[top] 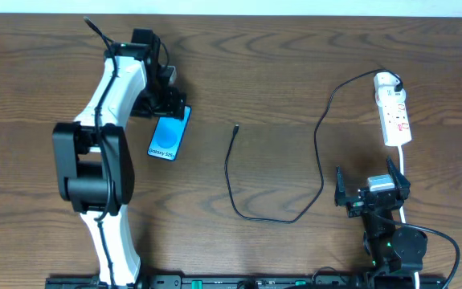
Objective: Plug charger to phone and switch on socket
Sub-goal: 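Lower the left gripper and grasp the blue phone by its top edge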
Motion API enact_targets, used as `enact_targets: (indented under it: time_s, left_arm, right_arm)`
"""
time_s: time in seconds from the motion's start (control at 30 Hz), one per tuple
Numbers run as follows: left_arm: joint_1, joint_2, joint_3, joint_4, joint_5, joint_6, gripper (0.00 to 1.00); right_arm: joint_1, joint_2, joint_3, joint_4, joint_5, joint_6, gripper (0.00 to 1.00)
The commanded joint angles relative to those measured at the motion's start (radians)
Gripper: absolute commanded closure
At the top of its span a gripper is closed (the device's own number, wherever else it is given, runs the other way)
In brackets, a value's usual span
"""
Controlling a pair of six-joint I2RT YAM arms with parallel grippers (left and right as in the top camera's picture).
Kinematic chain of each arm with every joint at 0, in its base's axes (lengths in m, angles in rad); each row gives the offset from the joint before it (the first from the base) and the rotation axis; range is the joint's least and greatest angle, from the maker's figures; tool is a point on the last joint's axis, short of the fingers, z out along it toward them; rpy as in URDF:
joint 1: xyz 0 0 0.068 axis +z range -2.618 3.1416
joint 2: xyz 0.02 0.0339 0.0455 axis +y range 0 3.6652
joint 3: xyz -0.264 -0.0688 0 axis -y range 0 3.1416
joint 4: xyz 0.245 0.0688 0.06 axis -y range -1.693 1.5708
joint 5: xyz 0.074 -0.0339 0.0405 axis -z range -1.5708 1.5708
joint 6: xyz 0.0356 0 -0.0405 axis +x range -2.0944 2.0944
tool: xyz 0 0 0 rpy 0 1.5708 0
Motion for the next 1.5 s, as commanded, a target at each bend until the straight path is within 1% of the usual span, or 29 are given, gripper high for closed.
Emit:
enact_targets:
  time_s: [0.0,0.13,0.4,0.8,1.03,1.07,1.17,1.47]
  left_arm:
    - [-0.032,0.029,-0.029,0.01,-0.022,-0.013,0.13]
    - [-0.035,0.03,-0.069,0.048,-0.06,-0.053,0.13]
    - [-0.035,0.03,-0.147,0.136,-0.089,-0.054,0.13]
    - [-0.043,0.03,-0.22,0.208,-0.088,-0.054,0.13]
    - [-0.043,0.03,-0.232,0.205,-0.088,-0.053,0.13]
    - [-0.043,0.03,-0.232,0.205,-0.088,-0.053,0.13]
    - [-0.042,0.03,-0.232,0.202,-0.088,-0.053,0.22]
    - [-0.042,0.029,-0.231,0.187,-0.089,-0.05,0.24]
  right_arm:
    - [0.002,-0.005,-0.004,-0.001,0.004,0.013,0.01]
    - [0.002,-0.005,-0.004,-0.001,0.004,0.013,0.01]
    - [0.002,-0.005,-0.004,-0.001,0.004,0.013,0.01]
    - [0.002,-0.005,-0.004,-0.001,0.004,0.013,0.01]
    - [0.002,-0.005,-0.004,-0.001,0.004,0.013,0.01]
    - [0.002,-0.005,-0.004,-0.001,0.004,0.013,0.01]
    - [0.002,-0.005,-0.004,-0.001,0.004,0.013,0.01]
    - [0.002,-0.005,-0.004,-0.001,0.004,0.013,0.01]
